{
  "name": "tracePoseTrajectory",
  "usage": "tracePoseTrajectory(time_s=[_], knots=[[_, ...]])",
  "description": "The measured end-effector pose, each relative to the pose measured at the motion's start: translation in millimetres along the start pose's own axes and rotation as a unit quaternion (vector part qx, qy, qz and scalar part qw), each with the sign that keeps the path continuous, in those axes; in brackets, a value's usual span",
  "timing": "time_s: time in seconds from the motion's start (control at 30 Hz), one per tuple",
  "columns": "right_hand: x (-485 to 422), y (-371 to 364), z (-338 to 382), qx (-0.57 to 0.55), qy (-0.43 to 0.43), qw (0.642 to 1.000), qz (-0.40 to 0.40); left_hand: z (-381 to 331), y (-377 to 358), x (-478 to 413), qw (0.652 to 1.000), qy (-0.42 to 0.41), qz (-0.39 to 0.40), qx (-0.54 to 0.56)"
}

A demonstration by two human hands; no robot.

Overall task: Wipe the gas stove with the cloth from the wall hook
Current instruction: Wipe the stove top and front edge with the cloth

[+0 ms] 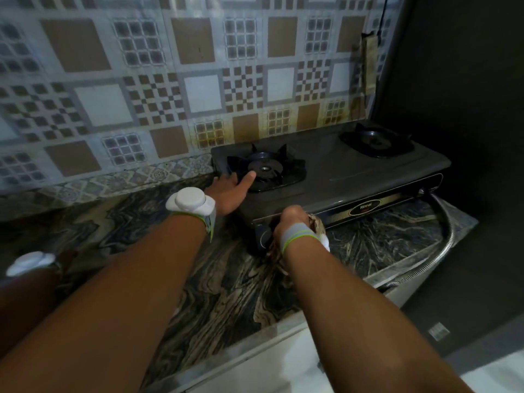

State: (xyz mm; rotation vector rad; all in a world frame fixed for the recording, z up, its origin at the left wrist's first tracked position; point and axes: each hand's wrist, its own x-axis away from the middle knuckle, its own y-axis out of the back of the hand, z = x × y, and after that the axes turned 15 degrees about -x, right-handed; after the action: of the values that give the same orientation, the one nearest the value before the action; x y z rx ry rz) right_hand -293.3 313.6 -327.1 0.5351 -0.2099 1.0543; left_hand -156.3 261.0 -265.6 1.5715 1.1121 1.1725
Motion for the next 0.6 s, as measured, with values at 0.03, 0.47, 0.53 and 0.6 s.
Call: tracePoseTrajectory(time_s=[0.03, 0.47, 0.53, 0.6], knots=[[0, -6, -2, -0.001, 0.015, 1.000, -0.005, -1, -1, 1, 1.000, 0.001, -0.001, 0.003], [16, -50, -27, -0.070, 0.061, 0.996, 0.011, -21, -18, 11, 0.994, 0.015, 0.034, 0.104], [18, -65, -33, -0.039, 0.059, 0.997, 0.019, -18, -17, 12, 0.992, 0.023, 0.046, 0.117], [22, -70, -36, -0.002, 0.058, 0.998, 0.037, -12, -9, 14, 0.991, 0.034, 0.057, 0.115]])
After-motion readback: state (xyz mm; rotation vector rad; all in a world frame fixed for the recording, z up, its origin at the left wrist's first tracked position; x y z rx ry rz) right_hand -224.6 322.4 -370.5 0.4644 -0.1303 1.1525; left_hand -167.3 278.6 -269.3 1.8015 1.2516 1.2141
